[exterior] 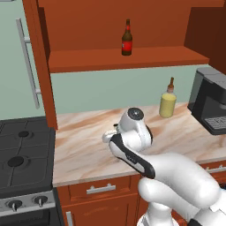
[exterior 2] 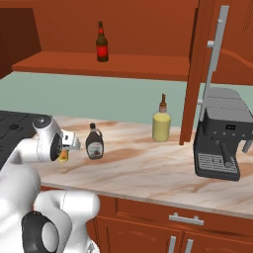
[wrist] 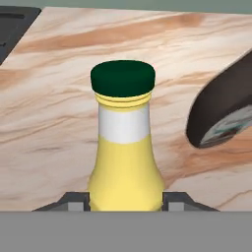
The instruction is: Pick the syrup bottle and mustard from the counter and place them in the cabinet.
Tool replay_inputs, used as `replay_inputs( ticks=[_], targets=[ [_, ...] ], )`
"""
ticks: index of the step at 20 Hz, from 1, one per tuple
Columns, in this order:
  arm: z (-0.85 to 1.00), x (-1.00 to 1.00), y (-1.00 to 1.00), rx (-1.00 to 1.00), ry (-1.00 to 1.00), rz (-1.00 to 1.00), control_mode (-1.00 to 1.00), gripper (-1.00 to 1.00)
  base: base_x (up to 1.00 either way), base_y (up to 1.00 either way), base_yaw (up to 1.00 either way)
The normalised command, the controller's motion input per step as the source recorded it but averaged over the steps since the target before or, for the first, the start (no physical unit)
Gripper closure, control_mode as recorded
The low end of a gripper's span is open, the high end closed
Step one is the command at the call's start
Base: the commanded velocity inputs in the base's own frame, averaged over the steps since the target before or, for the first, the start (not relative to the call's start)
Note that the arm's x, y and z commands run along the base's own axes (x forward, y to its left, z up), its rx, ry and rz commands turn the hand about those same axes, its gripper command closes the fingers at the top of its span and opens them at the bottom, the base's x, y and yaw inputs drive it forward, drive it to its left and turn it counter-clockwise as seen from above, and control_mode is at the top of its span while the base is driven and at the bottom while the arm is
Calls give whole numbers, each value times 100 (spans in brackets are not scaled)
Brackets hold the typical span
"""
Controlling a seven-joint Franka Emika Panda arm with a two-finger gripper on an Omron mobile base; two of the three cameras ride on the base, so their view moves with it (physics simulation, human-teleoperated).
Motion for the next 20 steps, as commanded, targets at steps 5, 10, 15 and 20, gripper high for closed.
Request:
replay_inputs(
  ticks=[5,10,15,20],
  targets=[
    [99,-25,0,4,-22,3,-100,100,0,0,0],
    [94,-22,0,3,-25,3,-100,100,0,0,0],
    [96,-19,0,4,-23,3,-100,100,0,0,0],
    [100,-5,0,3,-18,1,-100,100,0,0,0]
  ],
)
